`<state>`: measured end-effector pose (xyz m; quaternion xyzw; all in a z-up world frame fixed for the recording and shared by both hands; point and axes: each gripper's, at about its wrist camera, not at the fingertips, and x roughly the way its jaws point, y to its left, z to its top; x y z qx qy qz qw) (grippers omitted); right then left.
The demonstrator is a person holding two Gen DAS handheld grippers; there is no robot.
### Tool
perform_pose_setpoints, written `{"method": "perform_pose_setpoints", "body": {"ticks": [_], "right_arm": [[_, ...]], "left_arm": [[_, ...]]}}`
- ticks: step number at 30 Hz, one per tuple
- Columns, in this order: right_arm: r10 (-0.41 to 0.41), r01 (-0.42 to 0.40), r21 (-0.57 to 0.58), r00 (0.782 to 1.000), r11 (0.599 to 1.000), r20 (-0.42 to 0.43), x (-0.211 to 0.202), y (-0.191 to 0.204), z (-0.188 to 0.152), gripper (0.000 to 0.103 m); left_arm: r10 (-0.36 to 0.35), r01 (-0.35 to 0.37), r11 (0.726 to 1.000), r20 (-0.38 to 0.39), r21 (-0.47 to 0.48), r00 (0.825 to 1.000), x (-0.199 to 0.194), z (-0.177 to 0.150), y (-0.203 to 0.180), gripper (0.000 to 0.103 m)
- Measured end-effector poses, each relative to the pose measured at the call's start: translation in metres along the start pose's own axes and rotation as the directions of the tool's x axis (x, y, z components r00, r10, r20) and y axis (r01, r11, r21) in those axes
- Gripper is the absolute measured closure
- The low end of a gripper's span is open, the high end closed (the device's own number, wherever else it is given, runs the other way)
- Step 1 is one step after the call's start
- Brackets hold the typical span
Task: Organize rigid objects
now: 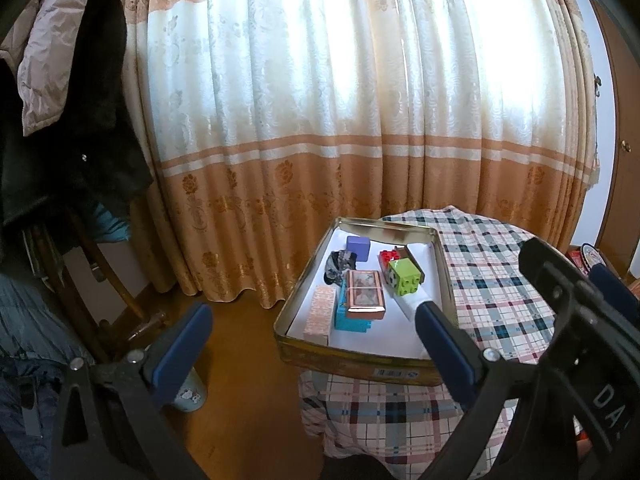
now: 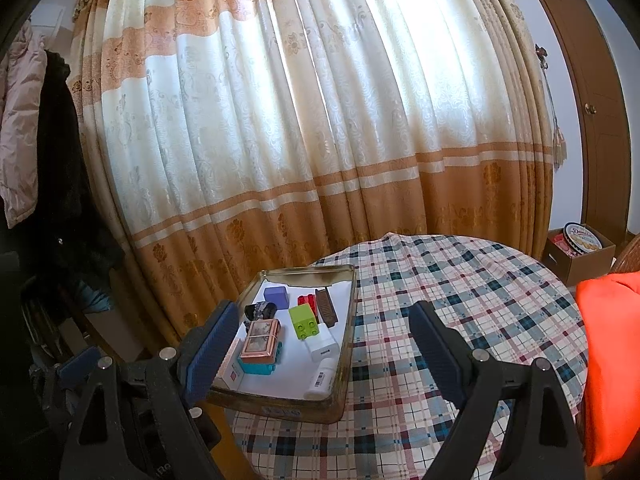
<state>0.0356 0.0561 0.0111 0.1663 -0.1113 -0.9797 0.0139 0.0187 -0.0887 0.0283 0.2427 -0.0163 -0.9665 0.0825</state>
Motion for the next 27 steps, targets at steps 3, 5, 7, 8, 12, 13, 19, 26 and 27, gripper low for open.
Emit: {"method": "perform_pose_setpoints", "body": {"ticks": [3, 5, 7, 8, 12, 13, 19, 26, 27], "right_arm": [[0.001, -0.001, 0.000, 1.000, 1.000, 0.002, -0.0001, 0.0000, 0.0002, 0.014], [0.000, 0.000, -0.001, 1.000, 1.000, 0.002, 0.0006, 0.0001, 0.0000, 0.014], [0.001, -0.001, 0.000, 1.000, 1.000, 0.002, 0.0006, 0.0001, 0.0000, 0.014], [0.001, -0.001, 0.000, 1.000, 1.000, 0.001, 0.0006, 0.0002, -0.0003, 0.014], [0.002, -0.002, 0.002, 1.000, 1.000, 0.001, 0.0007, 0.0000, -0.0006, 0.014], [0.002, -0.002, 0.003, 1.000, 1.000, 0.001, 0.0006, 0.0001, -0.0007, 0.014], [0.003, -0.003, 0.006, 1.000, 1.000, 0.000, 0.0004, -0.0003, -0.0010, 0.014], [0.001, -0.001, 0.012, 1.000, 1.000, -0.012, 0.0014, -0.0012, -0.0017, 0.014], [0.000, 0.000, 0.014, 1.000, 1.000, -0.014, 0.0014, -0.0014, -0.0019, 0.014]], "left_arm": [[0.002, -0.002, 1.000, 0.001, 0.001, 1.000, 0.0001, 0.0001, 0.0004, 0.001], [0.005, -0.005, 1.000, 0.001, -0.002, 1.000, 0.0004, -0.0004, 0.0004, 0.001], [0.005, -0.005, 1.000, 0.001, -0.007, 1.000, 0.0004, -0.0007, 0.0011, 0.001], [0.003, -0.003, 1.000, 0.001, -0.008, 1.000, 0.0002, -0.0013, 0.0014, 0.001], [0.001, -0.001, 1.000, -0.003, -0.009, 1.000, 0.0001, -0.0019, 0.0013, 0.001], [-0.001, 0.001, 1.000, -0.005, -0.010, 1.000, 0.0000, -0.0021, 0.0013, 0.001], [-0.012, 0.012, 1.000, -0.013, -0.008, 1.000, 0.0007, -0.0038, -0.0006, 0.001], [-0.024, 0.024, 1.000, -0.022, -0.001, 0.999, 0.0017, -0.0034, -0.0032, 0.001], [-0.028, 0.028, 1.000, -0.024, -0.003, 0.999, 0.0015, -0.0028, -0.0031, 0.001]]}}
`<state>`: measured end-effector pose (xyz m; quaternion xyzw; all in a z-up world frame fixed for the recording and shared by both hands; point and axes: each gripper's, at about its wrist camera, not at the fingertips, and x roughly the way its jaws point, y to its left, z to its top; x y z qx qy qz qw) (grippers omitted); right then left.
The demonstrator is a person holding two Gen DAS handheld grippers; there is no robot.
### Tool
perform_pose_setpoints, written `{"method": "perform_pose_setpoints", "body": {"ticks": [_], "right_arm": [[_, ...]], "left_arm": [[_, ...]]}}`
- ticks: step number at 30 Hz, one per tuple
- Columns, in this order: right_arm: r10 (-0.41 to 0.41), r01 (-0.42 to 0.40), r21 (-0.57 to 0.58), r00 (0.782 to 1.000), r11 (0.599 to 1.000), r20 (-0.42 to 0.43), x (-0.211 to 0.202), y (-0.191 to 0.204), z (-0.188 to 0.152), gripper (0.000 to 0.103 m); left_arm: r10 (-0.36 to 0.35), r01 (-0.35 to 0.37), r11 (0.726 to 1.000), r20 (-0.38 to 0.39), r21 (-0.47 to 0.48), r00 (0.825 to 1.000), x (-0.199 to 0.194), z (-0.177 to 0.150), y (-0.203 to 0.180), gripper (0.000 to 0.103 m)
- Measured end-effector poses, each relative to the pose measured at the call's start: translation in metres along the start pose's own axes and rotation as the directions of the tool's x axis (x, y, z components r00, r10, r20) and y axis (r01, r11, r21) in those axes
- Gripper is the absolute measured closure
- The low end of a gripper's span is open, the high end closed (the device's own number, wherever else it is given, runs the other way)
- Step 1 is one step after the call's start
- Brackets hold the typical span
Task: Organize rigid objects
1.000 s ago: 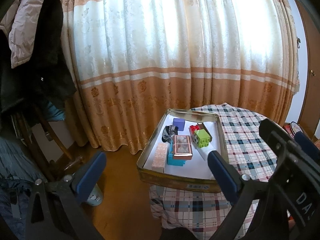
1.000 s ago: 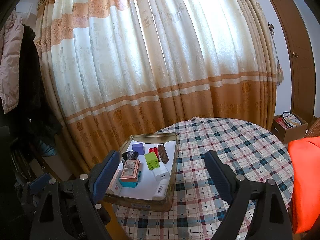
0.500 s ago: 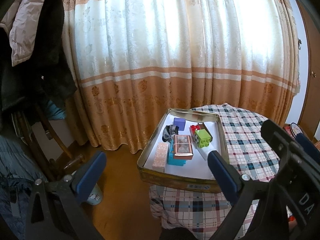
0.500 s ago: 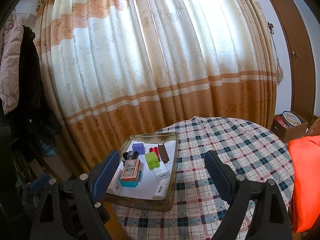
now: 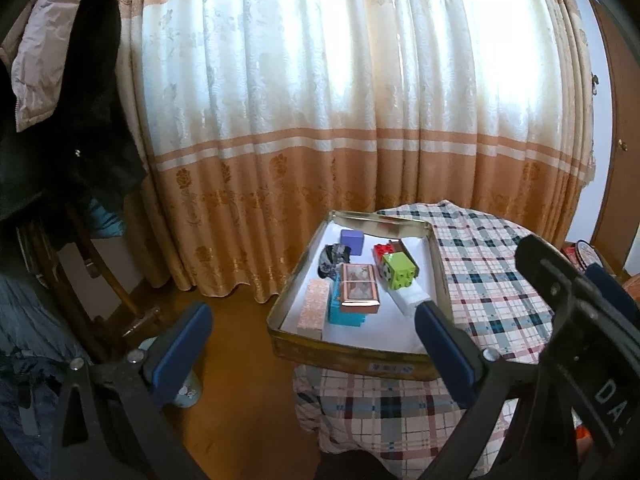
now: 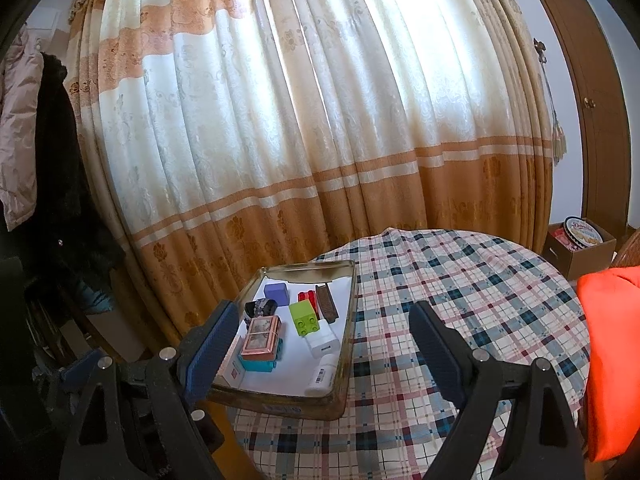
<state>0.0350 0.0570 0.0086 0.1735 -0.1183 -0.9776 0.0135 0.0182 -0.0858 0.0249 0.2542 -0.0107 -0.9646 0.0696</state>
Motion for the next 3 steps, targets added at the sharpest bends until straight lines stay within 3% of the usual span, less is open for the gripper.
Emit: {"method": "perform_pose_setpoints", "body": {"ticks": [3], "right_arm": [[-0.001, 0.001, 0.003, 1.000, 1.000, -0.006, 0.0012, -0.0007, 0.0000, 0.014]], "left_arm": [[-0.001, 0.001, 1.000, -0.002, -0.008, 1.000, -0.0009, 0.0010, 0.0000, 0.001]]}}
